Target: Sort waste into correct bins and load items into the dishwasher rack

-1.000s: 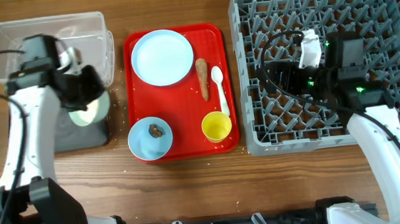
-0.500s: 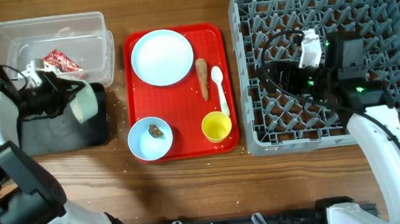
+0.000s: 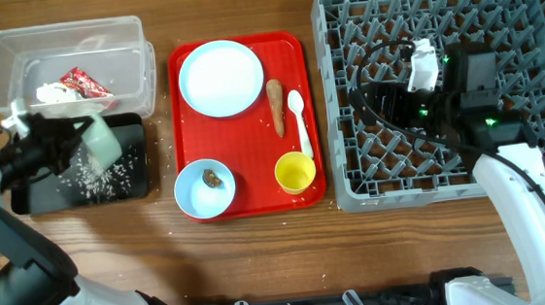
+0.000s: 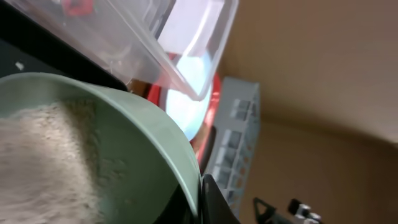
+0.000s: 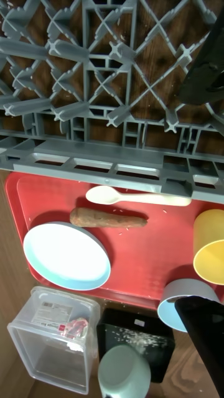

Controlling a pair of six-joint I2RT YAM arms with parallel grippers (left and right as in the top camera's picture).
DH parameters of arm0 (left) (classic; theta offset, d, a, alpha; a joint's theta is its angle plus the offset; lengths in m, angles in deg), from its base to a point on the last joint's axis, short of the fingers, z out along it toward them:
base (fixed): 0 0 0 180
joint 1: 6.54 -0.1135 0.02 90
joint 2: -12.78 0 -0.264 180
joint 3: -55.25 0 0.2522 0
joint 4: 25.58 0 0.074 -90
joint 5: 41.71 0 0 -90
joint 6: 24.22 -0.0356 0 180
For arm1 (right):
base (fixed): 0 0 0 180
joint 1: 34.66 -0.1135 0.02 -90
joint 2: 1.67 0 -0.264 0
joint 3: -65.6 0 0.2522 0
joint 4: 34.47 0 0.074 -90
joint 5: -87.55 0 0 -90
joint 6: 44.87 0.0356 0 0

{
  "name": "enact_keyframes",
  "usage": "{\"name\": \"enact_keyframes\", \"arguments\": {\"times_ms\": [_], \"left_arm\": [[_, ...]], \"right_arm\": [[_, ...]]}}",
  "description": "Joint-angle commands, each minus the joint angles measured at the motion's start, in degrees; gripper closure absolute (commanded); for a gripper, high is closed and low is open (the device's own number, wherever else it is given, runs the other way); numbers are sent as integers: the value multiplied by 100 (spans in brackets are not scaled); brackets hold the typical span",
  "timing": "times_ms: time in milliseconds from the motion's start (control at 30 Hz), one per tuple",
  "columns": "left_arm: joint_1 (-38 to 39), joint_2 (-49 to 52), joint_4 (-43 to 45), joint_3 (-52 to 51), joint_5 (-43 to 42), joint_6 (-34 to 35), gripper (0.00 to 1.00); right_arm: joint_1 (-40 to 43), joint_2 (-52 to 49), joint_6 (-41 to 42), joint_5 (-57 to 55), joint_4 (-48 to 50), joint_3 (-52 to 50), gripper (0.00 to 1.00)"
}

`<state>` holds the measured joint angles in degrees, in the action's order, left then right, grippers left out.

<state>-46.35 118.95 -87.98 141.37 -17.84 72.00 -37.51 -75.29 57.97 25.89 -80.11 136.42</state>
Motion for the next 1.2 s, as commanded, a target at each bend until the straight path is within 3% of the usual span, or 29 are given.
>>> {"name": "enact_keyframes", "arguments": {"times_ms": [0,267,633,700,800,867,900,967,1167], "left_arm": [[-334,251,-48,-48,-1147,-129,96],[-739,455,-48,-385,-2422,-103,96],[-745,452,-435,-389,-2420,490,96],[-745,452,-63,-389,-2317,503,96],[-704,439,-686,-387,-2417,743,96],[-734,442,216,-389,-1873,772,96],[-723,442,70,-389,-1781,935,96],[-595,439,-479,-389,-2411,623,96],[111,232,-382,-376,-2229,-52,96]], "right_arm": [[-9,-33,72,90,33,133,0],[-9,-33,74,87,37,133,0],[-9,-33,87,90,61,133,0],[-9,-33,87,90,81,133,0],[-9,-33,87,90,101,133,0],[-9,-33,92,90,140,133,0],[-9,-33,92,90,140,133,0],[-9,-33,87,90,122,133,0],[-9,-33,138,90,208,133,0]]}}
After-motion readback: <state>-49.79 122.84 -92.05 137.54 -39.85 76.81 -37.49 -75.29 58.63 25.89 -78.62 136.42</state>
